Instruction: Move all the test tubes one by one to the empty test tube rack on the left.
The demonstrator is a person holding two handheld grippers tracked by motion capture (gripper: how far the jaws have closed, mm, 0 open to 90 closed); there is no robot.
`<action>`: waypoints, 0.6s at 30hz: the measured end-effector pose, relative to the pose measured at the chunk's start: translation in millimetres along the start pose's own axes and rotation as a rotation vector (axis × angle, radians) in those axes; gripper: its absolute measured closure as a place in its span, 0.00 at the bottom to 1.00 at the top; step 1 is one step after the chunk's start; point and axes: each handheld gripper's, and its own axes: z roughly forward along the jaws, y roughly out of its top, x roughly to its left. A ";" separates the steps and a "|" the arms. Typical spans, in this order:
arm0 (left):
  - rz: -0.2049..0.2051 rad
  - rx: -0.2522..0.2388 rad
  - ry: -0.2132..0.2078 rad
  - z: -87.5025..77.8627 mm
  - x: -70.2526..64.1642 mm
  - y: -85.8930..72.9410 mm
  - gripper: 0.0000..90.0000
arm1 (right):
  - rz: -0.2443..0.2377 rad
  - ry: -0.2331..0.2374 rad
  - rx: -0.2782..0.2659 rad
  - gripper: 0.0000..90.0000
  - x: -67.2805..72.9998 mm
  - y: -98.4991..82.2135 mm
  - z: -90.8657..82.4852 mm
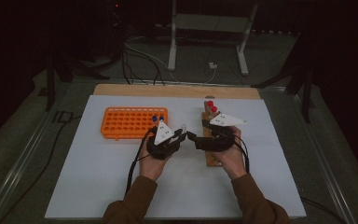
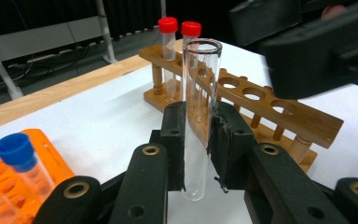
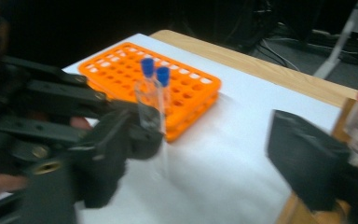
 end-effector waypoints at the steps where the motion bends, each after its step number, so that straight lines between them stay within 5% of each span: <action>1: -0.003 0.001 0.003 -0.5 0.8 -0.1 0.84 | 0.004 -0.010 0.002 0.19 -0.7 -1.1 -0.3; 8: -0.003 0.003 0.022 -6.6 7.8 0.2 0.84 | -0.010 -0.045 0.006 0.05 -5.7 -9.0 -3.8; 18: -0.017 -0.003 0.044 -15.0 19.1 -0.1 0.85 | -0.007 -0.070 0.006 0.00 -12.5 -18.5 -9.2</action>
